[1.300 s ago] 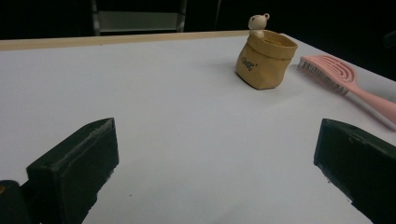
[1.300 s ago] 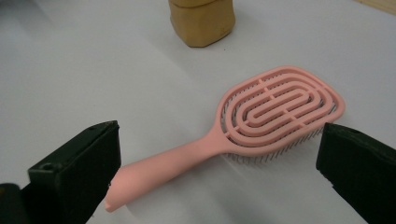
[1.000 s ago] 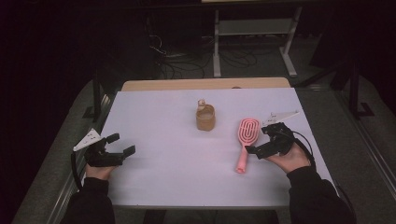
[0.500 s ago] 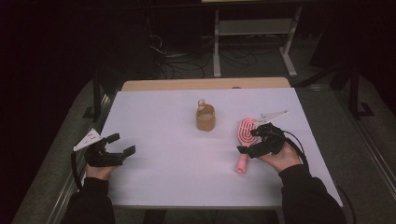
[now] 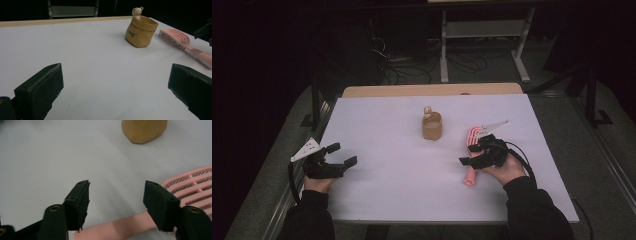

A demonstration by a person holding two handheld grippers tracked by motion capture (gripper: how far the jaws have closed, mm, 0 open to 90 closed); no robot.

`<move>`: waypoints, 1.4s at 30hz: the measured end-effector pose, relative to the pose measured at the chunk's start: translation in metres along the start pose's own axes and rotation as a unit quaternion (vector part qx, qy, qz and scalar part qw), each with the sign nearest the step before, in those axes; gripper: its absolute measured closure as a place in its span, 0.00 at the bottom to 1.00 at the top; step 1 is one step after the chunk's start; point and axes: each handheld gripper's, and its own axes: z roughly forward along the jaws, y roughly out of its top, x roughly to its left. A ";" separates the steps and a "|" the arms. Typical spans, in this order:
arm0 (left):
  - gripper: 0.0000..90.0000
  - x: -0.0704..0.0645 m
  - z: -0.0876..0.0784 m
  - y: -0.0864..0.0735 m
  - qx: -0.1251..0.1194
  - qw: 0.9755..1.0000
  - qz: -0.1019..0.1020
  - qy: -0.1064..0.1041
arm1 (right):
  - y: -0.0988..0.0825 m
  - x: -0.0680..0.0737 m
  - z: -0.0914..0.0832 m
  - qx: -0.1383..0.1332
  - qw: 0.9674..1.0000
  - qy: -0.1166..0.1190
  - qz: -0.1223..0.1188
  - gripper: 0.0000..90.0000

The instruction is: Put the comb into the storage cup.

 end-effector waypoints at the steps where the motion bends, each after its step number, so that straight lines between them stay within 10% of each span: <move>1: 0.00 0.000 0.000 0.000 0.000 1.000 0.000 0.000 | 0.000 0.001 0.002 0.002 1.000 0.000 0.003 0.48; 23: 0.00 0.000 0.000 0.000 -0.002 1.000 0.004 0.002 | -0.006 0.012 0.024 0.039 0.999 0.006 -0.005 0.97; 42: 0.00 -0.001 0.000 0.000 0.001 1.000 0.006 0.001 | -0.015 0.016 0.024 0.087 0.996 0.007 -0.028 0.99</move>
